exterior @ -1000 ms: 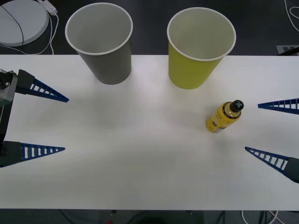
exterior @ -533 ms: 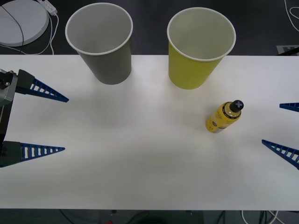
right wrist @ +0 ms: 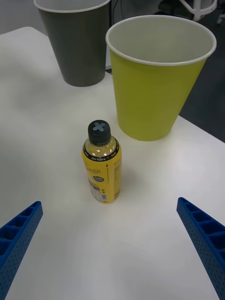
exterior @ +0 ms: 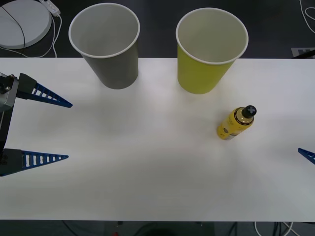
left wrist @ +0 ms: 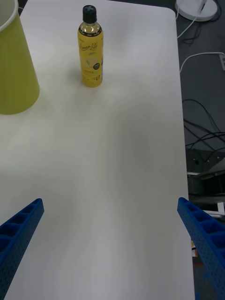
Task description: Put the can into the green bin and the plastic bottle into the gray bin
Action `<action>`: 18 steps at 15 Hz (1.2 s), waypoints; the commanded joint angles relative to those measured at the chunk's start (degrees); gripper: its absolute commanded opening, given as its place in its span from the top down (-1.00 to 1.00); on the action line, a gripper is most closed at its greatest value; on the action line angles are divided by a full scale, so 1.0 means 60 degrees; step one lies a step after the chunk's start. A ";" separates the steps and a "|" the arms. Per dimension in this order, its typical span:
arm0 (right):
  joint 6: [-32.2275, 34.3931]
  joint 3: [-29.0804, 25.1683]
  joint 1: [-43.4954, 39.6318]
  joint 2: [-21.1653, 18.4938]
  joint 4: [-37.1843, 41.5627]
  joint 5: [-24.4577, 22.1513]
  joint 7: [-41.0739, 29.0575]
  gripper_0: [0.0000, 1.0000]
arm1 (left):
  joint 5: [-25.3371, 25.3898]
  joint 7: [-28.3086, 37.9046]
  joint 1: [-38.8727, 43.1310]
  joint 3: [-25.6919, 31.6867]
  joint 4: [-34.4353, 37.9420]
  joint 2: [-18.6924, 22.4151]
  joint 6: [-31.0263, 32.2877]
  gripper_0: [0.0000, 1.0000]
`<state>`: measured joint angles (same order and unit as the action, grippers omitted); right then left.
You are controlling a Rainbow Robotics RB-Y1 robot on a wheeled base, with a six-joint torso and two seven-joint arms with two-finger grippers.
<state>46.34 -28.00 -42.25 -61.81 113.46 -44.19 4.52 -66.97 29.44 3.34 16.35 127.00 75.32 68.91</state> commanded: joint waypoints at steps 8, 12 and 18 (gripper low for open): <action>0.0992 0.1591 0.0875 0.0019 -0.2020 0.2341 0.3055 -1.00 | 0.0000 0.0000 0.0001 0.0000 0.0001 0.0001 0.0000 -1.00; 0.2149 0.2162 0.1812 0.0253 -0.3163 0.2268 0.3436 -1.00 | 0.0000 0.0000 0.0001 0.0000 0.0001 0.0001 0.0000 -1.00; 0.2515 0.2821 0.2823 0.0824 -0.4071 0.2019 0.3832 -1.00 | 0.0000 0.0000 0.0001 0.0000 0.0001 0.0001 0.0000 -1.00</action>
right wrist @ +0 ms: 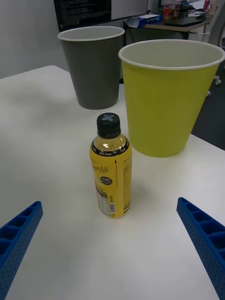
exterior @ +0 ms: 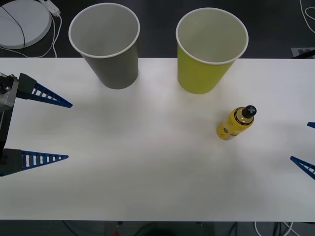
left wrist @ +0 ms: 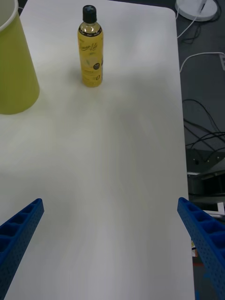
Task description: Put the can into the green bin and the plastic bottle into the gray bin
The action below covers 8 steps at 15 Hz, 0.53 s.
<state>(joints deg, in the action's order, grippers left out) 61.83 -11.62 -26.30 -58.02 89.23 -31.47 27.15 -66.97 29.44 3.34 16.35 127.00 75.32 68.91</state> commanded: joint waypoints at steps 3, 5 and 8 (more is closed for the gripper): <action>-0.0271 0.0135 0.0473 0.0676 -0.0032 -0.0540 -0.0042 -1.00 | 0.0000 0.0000 0.0000 0.0000 0.0000 0.0000 0.0000 -1.00; -0.0506 0.0223 0.0707 0.0983 -0.0032 -0.0848 -0.0115 -1.00 | 0.0000 0.0000 0.0000 0.0000 0.0000 0.0000 0.0000 -1.00; -0.0945 0.0794 0.1044 0.1071 -0.0047 -0.0848 -0.0174 -1.00 | 0.0000 0.0000 0.0000 0.0000 0.0000 0.0000 0.0000 -1.00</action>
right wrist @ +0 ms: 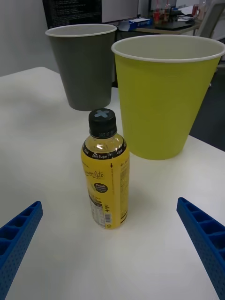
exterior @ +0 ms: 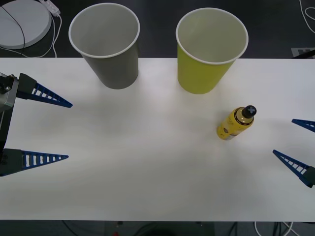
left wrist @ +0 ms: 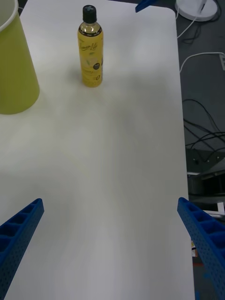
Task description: Put the can into the green bin and the plastic bottle into the gray bin
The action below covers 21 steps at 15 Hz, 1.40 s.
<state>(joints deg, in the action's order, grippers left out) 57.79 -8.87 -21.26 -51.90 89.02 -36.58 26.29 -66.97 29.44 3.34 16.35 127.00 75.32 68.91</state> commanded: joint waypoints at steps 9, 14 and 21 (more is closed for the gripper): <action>-0.1413 0.1507 0.0922 0.0417 -0.0012 0.0002 -0.0031 -1.00 | 0.0000 0.0000 0.0000 0.0000 0.0000 0.0000 0.0000 -1.00; -0.1735 0.1668 0.1405 0.0871 -0.0012 -0.0613 -0.0149 -1.00 | 0.0000 0.0000 0.0000 0.0000 0.0000 0.0000 0.0000 -1.00; -0.2585 0.2415 0.2094 0.0871 -0.0012 -0.0613 -0.0266 -1.00 | 0.0000 0.0000 0.0000 0.0000 0.0000 0.0000 0.0000 -1.00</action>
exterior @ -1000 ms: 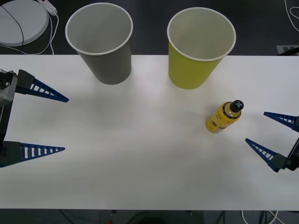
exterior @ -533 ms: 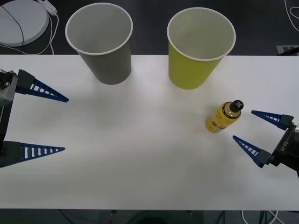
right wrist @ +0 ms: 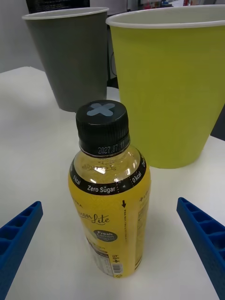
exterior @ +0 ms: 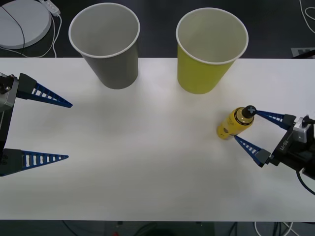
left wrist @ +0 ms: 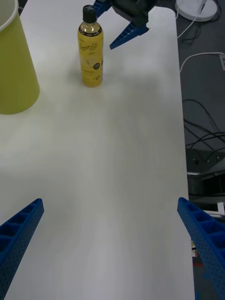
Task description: Put the can into the green bin and the plastic bottle into the gray bin
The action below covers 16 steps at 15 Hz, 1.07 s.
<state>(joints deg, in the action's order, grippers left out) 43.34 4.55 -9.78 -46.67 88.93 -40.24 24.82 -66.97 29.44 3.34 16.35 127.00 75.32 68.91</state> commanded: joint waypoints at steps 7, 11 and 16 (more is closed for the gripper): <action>-0.0631 0.0515 0.0722 0.0161 0.0003 -0.0397 -0.0358 -1.00 | 0.0000 0.0000 0.0000 0.0000 0.0000 0.0000 0.0000 -1.00; -0.0763 0.0633 0.0868 0.0175 0.0003 -0.0471 -0.0490 -1.00 | 0.0000 0.0000 0.0000 0.0000 0.0000 0.0000 0.0000 -1.00; -0.0748 0.0662 0.0883 0.0161 0.0003 -0.0471 -0.0578 0.72 | 0.0000 0.0000 0.0000 0.0000 0.0000 0.0000 0.0000 -1.00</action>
<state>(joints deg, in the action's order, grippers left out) 38.82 8.58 -4.48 -45.64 88.93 -43.07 21.49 -66.97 29.44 3.34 16.35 127.00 75.32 68.91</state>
